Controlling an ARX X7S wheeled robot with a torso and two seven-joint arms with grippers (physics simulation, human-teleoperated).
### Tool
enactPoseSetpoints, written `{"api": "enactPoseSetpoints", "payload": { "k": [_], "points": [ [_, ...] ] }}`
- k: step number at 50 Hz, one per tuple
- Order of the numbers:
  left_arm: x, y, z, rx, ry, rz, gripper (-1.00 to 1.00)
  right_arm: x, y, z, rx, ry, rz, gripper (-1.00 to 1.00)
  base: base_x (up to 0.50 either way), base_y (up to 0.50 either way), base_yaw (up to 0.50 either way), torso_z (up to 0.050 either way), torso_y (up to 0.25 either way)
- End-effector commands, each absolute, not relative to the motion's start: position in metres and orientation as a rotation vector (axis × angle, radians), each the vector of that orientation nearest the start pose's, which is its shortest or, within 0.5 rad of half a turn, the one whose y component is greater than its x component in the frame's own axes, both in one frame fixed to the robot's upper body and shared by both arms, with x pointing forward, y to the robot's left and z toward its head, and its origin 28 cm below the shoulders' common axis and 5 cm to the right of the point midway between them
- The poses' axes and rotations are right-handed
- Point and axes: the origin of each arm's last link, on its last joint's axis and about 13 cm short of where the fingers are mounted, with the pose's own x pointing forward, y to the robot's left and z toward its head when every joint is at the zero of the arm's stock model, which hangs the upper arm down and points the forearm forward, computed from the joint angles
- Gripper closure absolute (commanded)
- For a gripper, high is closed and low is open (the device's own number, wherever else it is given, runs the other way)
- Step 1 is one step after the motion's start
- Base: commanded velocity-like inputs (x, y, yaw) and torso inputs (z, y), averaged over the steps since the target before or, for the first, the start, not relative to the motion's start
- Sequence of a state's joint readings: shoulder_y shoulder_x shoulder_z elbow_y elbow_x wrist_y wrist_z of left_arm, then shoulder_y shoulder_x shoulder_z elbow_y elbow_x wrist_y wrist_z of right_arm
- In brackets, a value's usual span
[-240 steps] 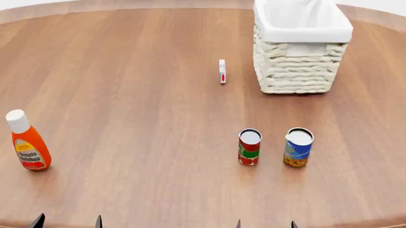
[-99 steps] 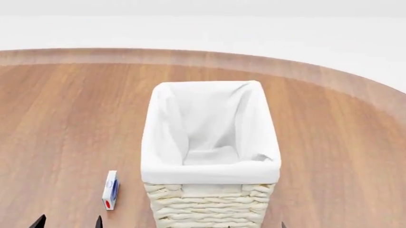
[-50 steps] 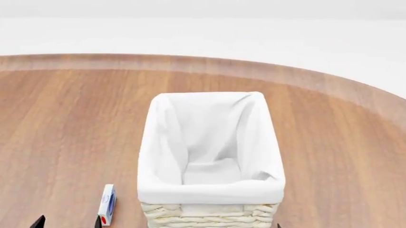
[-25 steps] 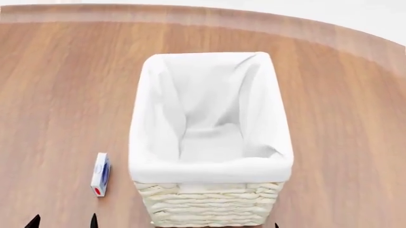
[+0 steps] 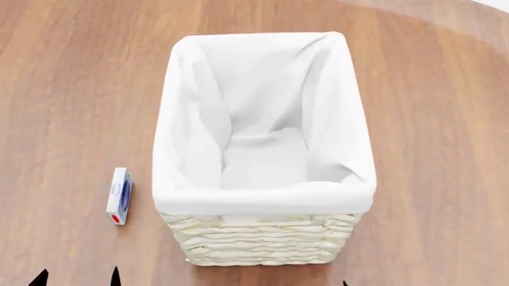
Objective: Pick up the cream cheese box, and put it in the basket.
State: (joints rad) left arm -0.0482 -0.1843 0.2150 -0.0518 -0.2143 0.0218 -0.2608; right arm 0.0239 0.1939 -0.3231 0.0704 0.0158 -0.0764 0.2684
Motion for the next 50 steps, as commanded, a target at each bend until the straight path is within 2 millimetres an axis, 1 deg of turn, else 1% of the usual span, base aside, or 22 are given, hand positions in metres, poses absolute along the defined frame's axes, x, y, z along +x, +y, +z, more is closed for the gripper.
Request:
{"api": "enactPoseSetpoints", "payload": {
  "k": [1,5,8,11,12,14,15,16,17,18,20,24,26,34,44,50],
  "points": [
    [0.221,0.214,0.011,-0.016,0.034,0.059,-1.00,0.205,-0.084,0.001,-0.174,-0.018,0.055,-1.00,0.00,0.00,0.00,0.000,0.000],
    [0.228,0.221,0.012,-0.010,0.046,0.078,-1.00,0.205,-0.084,0.002,-0.171,-0.020,0.055,-1.00,0.00,0.00,0.00,0.000,0.000],
    [0.235,0.228,0.011,0.056,0.059,0.073,-1.00,0.205,-0.084,0.003,-0.167,-0.020,0.053,-1.00,0.00,0.00,0.00,0.000,0.000],
    [0.242,0.233,0.012,0.029,0.100,0.022,-1.00,0.204,-0.084,0.003,-0.164,-0.020,0.058,-1.00,0.00,0.00,0.00,0.000,0.000],
    [0.249,0.237,0.010,0.029,0.136,0.018,-1.00,0.204,-0.084,0.002,-0.166,-0.019,0.060,-1.00,0.00,0.00,0.00,0.000,0.000],
    [0.254,0.241,0.009,0.055,0.136,-0.003,-1.00,0.204,-0.084,0.002,-0.167,-0.020,0.060,-1.00,0.00,0.00,0.00,0.000,0.000],
    [0.257,0.242,0.007,0.042,0.161,-0.043,-1.00,0.204,-0.084,0.002,-0.164,-0.019,0.062,-1.00,0.00,0.00,0.00,0.000,0.000],
    [0.262,0.245,0.005,0.029,0.201,-0.031,-1.00,0.205,-0.084,0.002,-0.166,-0.019,0.061,-1.00,0.00,0.00,0.00,0.000,0.000],
    [0.265,0.247,0.006,0.044,0.175,-0.014,-1.00,0.205,-0.084,0.002,-0.167,-0.020,0.061,-1.00,0.00,0.00,0.00,0.000,0.000],
    [0.268,0.248,0.005,0.089,0.197,-0.068,-1.00,0.205,-0.085,0.003,-0.164,-0.019,0.061,-1.00,0.00,0.00,0.00,0.000,0.000],
    [0.273,0.250,0.004,0.052,0.222,-0.092,-1.00,0.205,-0.085,0.002,-0.165,-0.019,0.062,-1.00,0.00,0.00,0.00,0.000,0.000],
    [0.283,0.252,0.001,0.048,0.254,-0.166,-1.00,0.205,-0.085,0.002,-0.163,-0.019,0.061,-1.00,0.00,0.00,0.00,0.000,0.000],
    [0.287,0.253,0.001,0.059,0.250,-0.145,-1.00,0.205,-0.085,0.003,-0.164,-0.021,0.061,-1.00,0.00,0.00,0.00,0.000,0.000],
    [0.294,0.256,0.008,0.052,0.239,-0.131,-1.00,0.206,-0.085,0.002,-0.162,-0.015,0.067,-1.00,0.00,0.00,0.00,0.000,0.000],
    [0.297,0.257,0.007,0.013,0.220,-0.105,-1.00,0.205,-0.084,0.001,-0.164,-0.010,0.073,-1.00,0.00,0.00,0.00,0.000,0.000],
    [0.296,0.255,0.009,0.010,0.204,-0.118,-1.00,0.205,-0.083,0.000,-0.166,-0.008,0.076,-1.00,0.00,0.00,0.00,0.000,0.000]
  ]
}}
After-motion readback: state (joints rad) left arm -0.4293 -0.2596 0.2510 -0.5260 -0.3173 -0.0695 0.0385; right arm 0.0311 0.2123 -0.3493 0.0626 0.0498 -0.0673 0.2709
